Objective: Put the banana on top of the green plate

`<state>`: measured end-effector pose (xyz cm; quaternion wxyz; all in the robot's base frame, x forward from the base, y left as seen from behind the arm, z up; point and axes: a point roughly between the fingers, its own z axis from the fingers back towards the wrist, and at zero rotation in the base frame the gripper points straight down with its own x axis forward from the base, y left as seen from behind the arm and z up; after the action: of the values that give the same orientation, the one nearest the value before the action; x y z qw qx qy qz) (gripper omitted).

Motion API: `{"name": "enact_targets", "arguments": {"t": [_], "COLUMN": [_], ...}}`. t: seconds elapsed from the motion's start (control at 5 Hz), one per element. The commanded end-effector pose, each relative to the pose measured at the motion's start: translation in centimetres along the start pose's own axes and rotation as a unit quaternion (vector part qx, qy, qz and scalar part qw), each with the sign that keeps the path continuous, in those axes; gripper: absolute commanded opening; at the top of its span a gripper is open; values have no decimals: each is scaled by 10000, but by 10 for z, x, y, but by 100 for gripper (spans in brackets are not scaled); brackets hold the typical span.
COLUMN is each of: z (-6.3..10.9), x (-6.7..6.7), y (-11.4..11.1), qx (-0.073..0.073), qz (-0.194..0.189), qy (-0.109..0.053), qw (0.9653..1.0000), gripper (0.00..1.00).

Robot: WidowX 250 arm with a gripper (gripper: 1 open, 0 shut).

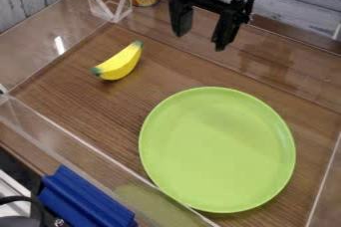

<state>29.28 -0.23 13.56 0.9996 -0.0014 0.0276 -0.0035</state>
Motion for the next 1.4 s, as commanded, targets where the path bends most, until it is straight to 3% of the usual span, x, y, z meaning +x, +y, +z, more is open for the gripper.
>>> {"name": "enact_targets", "arguments": {"t": [0.0,0.2,0.6,1.2], "z": [-6,-9,-17,-41], "x": [1,2,1,10], "y": [15,39,90,121], "qx": [24,62,176,192], "qz": [-164,-487,-1123,-1357], "qy": [26,7,-30,-7], "qw": [9999,9988,9935,9906], "gripper": [100,100,100,100]}}
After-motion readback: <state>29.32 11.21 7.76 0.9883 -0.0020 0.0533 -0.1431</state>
